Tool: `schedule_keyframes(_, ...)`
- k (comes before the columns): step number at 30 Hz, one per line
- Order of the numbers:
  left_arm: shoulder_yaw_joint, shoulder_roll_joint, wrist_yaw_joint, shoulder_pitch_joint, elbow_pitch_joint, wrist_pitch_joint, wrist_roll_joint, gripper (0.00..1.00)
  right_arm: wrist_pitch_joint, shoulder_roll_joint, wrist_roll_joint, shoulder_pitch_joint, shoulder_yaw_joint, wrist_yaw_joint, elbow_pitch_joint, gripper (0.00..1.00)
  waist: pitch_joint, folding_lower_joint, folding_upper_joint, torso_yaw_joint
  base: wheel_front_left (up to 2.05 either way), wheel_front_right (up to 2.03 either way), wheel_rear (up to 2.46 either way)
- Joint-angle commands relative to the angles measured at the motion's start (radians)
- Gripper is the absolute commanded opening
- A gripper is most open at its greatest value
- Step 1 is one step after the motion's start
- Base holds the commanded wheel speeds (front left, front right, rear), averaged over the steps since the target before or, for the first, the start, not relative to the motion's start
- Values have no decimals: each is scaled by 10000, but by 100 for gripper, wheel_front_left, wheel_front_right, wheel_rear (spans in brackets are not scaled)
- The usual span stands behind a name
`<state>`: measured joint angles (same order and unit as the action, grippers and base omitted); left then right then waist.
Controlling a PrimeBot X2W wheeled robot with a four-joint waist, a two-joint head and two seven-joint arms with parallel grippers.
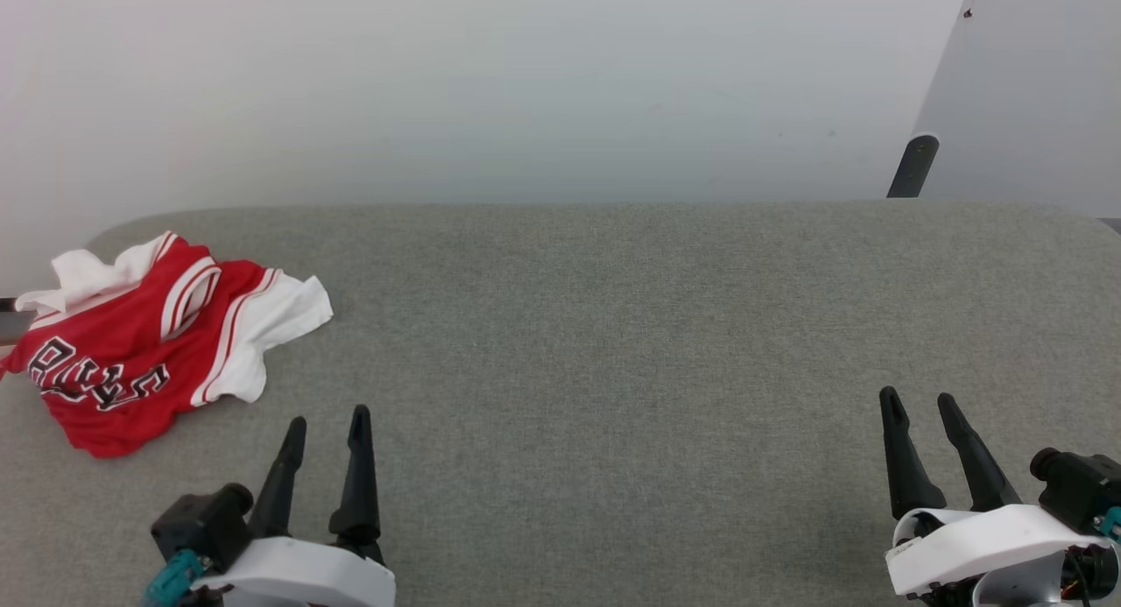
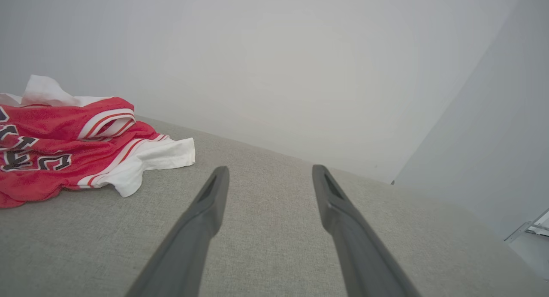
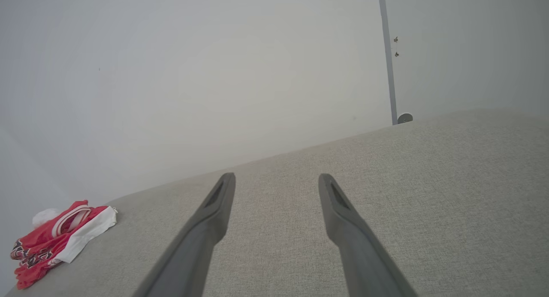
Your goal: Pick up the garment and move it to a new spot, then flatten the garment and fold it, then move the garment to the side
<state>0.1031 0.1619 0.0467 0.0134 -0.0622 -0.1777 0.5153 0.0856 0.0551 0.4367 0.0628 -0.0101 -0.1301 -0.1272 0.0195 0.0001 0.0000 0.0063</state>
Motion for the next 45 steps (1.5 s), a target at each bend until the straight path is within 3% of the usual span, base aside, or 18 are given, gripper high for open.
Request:
schedule_keyframes(1, -19, 13, -44, -20, 127, -102, -293, 100, 78, -8, -219, 99, 41, -7, 120, 100, 6, -1, 0, 2, 0, 0, 0)
schedule_keyframes(32, -142, -279, -395, -285, 516, -727, -3232, 100, 477, -55, -2793, -81, 163, -9, 613, 100, 108, -1, 0, 4, 0, 0, 0)
schedule_keyframes(41, -188, -394, -507, -270, 452, -881, -3768, 100, 569, -57, -3391, -199, 182, -9, 745, 100, 184, -1, 0, 154, 0, 0, 0)
schedule_keyframes(45, -316, -465, -553, -171, 242, -865, -3532, 100, 578, -57, -3290, -278, 191, -9, 763, 100, 254, -1, 0, 477, 0, 0, 0)
